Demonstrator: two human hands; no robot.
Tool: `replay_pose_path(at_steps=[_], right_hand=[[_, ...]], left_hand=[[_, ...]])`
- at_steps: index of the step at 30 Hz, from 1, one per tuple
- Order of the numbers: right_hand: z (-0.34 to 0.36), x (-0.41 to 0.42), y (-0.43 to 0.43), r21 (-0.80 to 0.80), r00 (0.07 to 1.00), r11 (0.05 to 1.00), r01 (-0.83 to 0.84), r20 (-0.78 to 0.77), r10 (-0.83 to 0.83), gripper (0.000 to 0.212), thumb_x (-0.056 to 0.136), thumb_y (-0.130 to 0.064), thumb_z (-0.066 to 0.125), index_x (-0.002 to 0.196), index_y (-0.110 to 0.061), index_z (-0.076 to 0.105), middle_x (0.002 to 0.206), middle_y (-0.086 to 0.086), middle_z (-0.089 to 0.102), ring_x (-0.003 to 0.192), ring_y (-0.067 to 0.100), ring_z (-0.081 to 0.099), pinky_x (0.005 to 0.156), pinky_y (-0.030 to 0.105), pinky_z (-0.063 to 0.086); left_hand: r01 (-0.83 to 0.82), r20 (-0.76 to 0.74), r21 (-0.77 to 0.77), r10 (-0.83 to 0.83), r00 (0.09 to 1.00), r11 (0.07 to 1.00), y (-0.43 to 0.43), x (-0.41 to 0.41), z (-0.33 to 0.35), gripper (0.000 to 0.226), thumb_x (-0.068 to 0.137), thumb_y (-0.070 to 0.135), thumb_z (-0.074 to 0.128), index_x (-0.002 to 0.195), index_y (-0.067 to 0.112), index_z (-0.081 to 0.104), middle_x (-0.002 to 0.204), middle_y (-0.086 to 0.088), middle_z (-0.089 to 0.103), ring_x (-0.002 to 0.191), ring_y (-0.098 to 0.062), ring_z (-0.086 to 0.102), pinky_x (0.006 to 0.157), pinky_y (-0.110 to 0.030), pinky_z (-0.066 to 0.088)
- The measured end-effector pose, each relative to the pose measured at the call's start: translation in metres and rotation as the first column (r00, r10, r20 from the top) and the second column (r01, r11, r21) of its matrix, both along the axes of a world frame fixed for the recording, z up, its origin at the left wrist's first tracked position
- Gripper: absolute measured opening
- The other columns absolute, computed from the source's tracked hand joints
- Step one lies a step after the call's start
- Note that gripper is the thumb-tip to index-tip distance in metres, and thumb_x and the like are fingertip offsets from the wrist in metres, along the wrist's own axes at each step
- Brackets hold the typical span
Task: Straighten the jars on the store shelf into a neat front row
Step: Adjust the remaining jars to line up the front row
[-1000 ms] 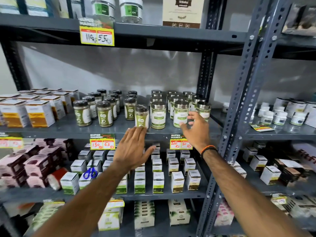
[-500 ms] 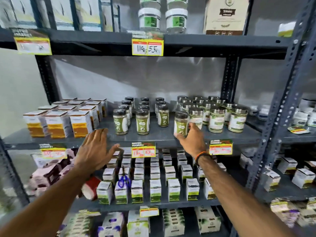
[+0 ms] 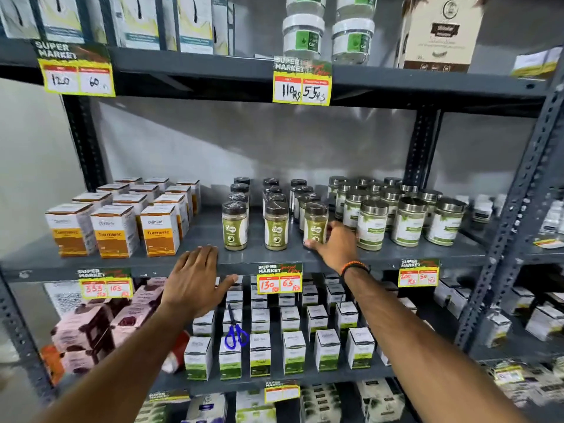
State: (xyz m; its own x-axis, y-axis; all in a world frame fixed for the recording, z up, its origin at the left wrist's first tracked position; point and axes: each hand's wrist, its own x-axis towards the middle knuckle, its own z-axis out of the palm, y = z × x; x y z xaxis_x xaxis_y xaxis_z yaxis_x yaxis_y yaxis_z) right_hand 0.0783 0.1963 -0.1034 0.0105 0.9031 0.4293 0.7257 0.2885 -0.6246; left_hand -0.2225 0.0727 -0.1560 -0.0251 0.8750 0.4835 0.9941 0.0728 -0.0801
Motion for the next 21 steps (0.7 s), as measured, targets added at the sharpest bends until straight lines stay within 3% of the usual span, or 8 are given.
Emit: replay_pose_path(at_steps=[3,7,15,21], right_hand=[[-0.002,-0.003,0.003,-0.009,1.000,1.000,-0.017,-0.017,0.017,0.060,0.071,-0.050,0.089,0.109,-0.014,0.061,0.094,0.002,0.073,0.086,0.022,0.070,0.076,0.041,0.060],[0.001,0.000,0.005,-0.035,0.996,0.996,-0.083,-0.025,0.082,0.050,0.076,-0.041,0.088,0.111,-0.013,0.063,0.103,0.003,0.076,0.094,0.021,0.071,0.083,0.035,0.058],[0.001,0.001,0.006,-0.052,0.992,0.990,-0.128,0.008,0.129,0.048,0.082,-0.037,0.084,0.117,-0.010,0.066,0.110,0.006,0.076,0.096,0.020,0.071,0.081,0.026,0.053],[0.000,-0.002,0.010,-0.049,0.995,0.995,-0.084,0.041,0.087,0.050,0.081,-0.043,0.083,0.115,-0.011,0.065,0.109,0.007,0.076,0.098,0.024,0.072,0.084,0.036,0.058]], left_hand=[[0.005,-0.004,-0.006,-0.005,1.000,1.000,-0.001,0.000,0.000,0.087,0.097,0.074,0.032,0.145,0.004,0.049,0.147,-0.018,0.056,0.137,-0.035,0.050,0.118,-0.050,0.033],[0.004,-0.010,0.003,-0.004,1.000,1.000,-0.002,-0.001,0.000,0.085,0.097,0.074,0.034,0.144,0.005,0.049,0.147,-0.017,0.056,0.137,-0.033,0.050,0.118,-0.050,0.032],[-0.014,-0.019,0.016,0.014,1.000,1.000,0.002,0.000,-0.003,0.087,0.097,0.076,0.030,0.142,0.004,0.050,0.144,-0.017,0.058,0.135,-0.034,0.051,0.117,-0.050,0.034],[-0.002,-0.028,0.033,0.003,1.000,0.999,0.001,-0.001,-0.004,0.086,0.098,0.075,0.030,0.143,0.004,0.049,0.145,-0.017,0.057,0.135,-0.033,0.051,0.117,-0.050,0.033]])
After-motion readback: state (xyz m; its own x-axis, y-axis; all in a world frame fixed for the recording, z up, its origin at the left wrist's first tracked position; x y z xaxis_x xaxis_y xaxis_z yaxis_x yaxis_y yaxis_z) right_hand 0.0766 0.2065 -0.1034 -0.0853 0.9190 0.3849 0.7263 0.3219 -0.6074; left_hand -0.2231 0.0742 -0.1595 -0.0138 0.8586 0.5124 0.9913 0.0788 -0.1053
